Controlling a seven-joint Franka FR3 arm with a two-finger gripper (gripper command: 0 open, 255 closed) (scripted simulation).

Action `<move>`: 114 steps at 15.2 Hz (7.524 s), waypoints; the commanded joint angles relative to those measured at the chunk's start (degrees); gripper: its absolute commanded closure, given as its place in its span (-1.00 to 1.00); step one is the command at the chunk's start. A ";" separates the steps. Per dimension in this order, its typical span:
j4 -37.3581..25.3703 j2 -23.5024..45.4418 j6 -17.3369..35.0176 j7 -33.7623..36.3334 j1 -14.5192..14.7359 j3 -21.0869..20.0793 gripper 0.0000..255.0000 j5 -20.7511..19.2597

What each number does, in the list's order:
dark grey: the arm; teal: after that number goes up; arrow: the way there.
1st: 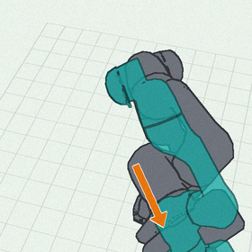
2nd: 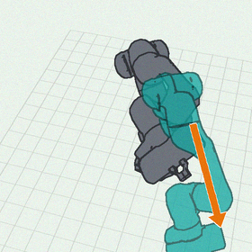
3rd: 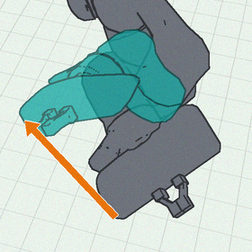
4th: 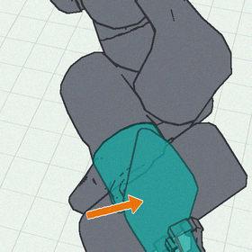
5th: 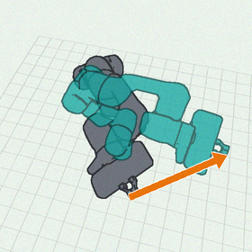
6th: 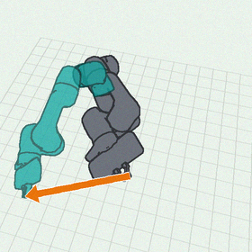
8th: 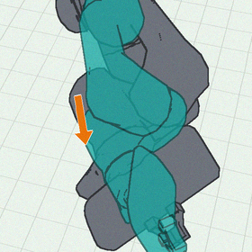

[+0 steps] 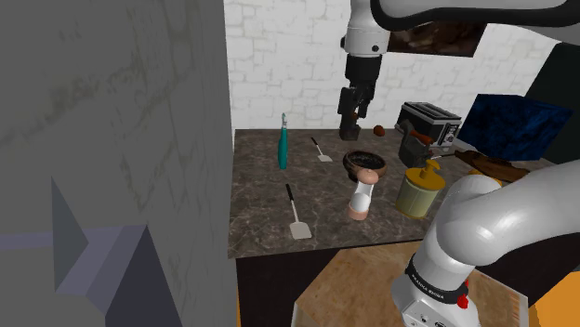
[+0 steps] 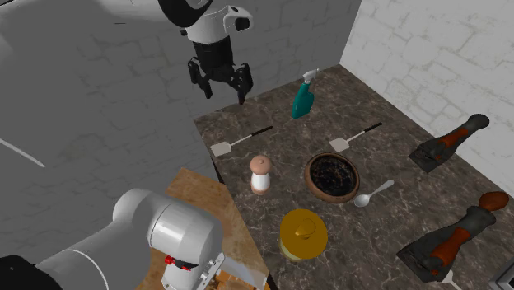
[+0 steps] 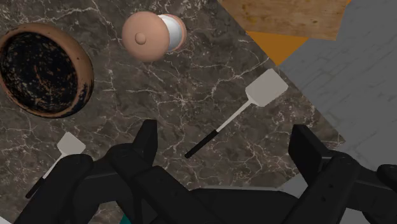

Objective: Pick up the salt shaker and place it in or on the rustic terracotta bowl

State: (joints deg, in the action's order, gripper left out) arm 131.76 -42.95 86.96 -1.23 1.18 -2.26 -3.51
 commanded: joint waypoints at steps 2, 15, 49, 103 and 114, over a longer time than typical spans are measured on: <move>2.27 -1.05 1.59 -0.81 -0.22 0.93 -1.00 -0.36; 26.10 -7.02 24.05 -12.02 -5.74 15.27 -1.00 -7.72; 28.22 -5.75 27.92 -13.51 -6.63 17.45 1.00 -8.90; -25.42 30.71 12.11 -39.29 -3.83 37.56 1.00 -2.38; -16.71 30.42 20.58 -39.14 -4.17 38.08 1.00 -2.81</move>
State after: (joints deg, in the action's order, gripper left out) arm 114.21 -12.44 106.72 -40.41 -2.95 35.78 -6.25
